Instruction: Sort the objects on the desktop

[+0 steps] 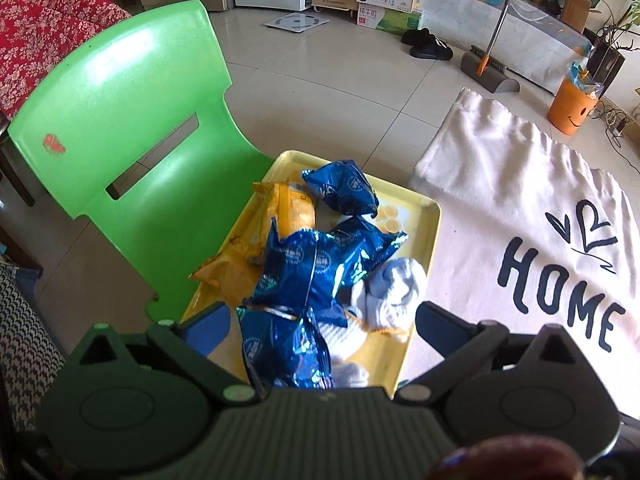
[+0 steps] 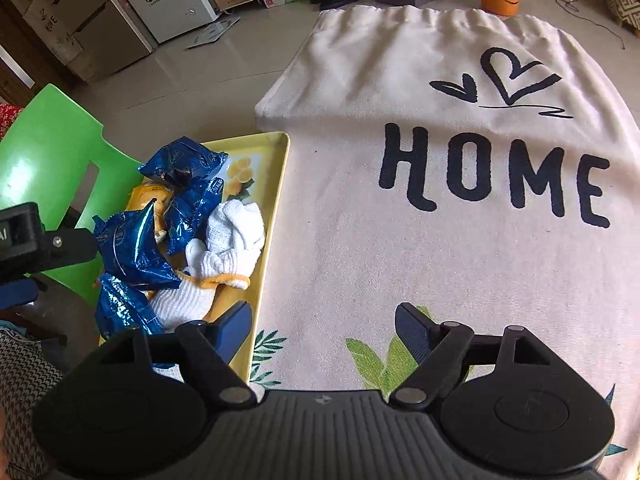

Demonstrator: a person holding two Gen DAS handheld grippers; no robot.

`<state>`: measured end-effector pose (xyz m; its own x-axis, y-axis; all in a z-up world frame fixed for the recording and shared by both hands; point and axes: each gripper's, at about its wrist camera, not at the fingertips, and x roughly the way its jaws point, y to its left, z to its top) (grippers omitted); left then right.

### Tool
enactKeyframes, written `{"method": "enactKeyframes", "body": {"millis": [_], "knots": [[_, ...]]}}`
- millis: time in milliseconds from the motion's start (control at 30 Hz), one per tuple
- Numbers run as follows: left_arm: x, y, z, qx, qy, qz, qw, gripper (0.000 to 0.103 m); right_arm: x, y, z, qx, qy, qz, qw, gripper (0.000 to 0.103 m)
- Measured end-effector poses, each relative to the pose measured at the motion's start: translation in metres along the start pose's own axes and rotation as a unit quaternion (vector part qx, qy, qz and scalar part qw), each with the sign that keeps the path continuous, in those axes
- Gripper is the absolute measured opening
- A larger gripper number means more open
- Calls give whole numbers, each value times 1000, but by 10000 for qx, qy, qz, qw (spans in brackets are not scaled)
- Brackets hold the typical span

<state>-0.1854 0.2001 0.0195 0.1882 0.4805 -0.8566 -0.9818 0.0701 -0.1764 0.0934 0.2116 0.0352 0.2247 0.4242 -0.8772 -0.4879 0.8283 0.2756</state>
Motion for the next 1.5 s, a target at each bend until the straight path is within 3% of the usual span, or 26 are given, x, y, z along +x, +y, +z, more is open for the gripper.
{"method": "enactKeyframes", "body": {"millis": [467, 867, 1067, 1500], "knots": [[-15, -20, -58, 115, 290, 115, 9994, 102, -28, -33, -1, -362, -207, -266, 9988, 84], [-19, -46, -104, 319, 553, 206, 9977, 102, -26, -32, 1, -877, -169, 29, 9960, 85], [-24, -55, -114, 466, 512, 339, 9970, 102, -26, -22, 0, -1130, -135, 251, 9932, 85], [-19, -49, -114, 279, 522, 509, 9970, 102, -23, -5, 0, -1562, -129, 279, 9872, 86]]}}
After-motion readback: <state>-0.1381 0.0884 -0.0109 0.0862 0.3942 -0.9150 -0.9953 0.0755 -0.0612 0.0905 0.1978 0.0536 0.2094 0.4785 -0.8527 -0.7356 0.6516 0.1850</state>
